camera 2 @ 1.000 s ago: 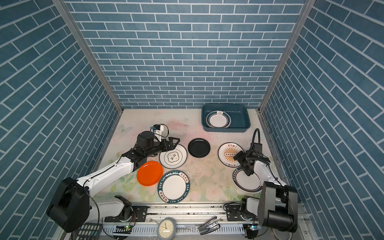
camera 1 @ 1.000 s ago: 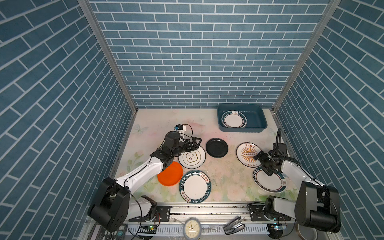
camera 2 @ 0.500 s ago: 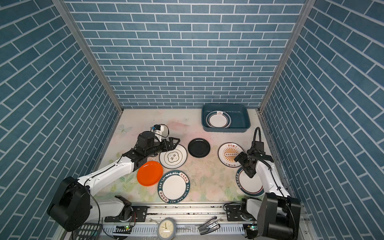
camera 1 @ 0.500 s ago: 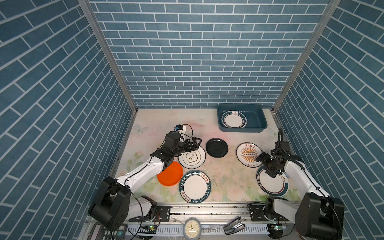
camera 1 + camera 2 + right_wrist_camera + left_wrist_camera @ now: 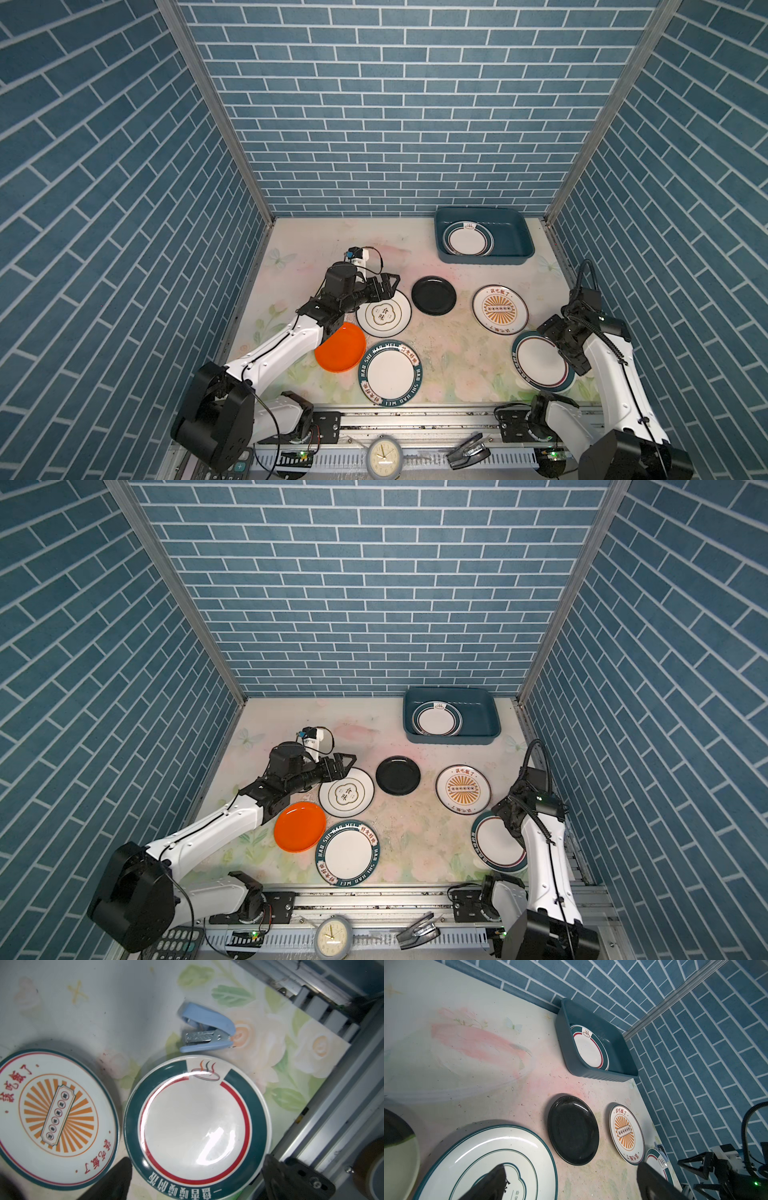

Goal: Place the plates into the plastic bin on the countertop

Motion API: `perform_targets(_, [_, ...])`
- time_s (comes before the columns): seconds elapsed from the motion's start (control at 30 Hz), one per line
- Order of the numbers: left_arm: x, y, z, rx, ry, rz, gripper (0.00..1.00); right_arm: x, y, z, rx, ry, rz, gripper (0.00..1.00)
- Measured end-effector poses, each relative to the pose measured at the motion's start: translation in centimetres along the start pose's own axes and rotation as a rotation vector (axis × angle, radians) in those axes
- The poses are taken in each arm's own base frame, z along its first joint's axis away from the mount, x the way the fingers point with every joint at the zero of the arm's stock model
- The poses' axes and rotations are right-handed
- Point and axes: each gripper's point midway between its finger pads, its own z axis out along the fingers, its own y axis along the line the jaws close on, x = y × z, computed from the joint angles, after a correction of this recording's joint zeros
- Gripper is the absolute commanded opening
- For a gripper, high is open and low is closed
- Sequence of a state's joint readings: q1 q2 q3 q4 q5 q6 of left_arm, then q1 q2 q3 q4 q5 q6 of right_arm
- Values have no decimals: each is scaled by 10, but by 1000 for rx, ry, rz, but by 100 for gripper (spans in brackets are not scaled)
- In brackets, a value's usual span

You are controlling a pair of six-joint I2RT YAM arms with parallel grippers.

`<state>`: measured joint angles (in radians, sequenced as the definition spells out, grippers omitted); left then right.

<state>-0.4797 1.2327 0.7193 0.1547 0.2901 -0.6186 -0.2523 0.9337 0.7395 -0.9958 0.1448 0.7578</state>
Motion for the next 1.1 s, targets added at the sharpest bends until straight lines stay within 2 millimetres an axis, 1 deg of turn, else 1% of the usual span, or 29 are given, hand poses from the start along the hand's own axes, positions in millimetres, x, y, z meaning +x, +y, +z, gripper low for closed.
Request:
perform_targets(0.13, [0,1,0,-3,-1,1,99,5,-10,5,22,7,44,98])
perform_targets(0.3, [0,2,1,-4,2,0,100,15,-29,14,87,4,86,98])
perform_targets(0.47, [5,4,4,-5,21,-4,100,8,-39,10,127,-53,127,97])
perform_targets(0.6, [6,4,4,-7,23,-5,100,11,-43,17,147,-47,136,97])
perform_targets(0.77, [6,5,4,-9,24,-6,100,30,-52,38,159,9,157,97])
perform_targets(0.93, [7,6,2,-15,31,-8,100,43,-53,52,127,47,198,97])
perform_targets(1.1, [1,2,-4,-10,8,-3,100,47,-48,59,87,62,221,97])
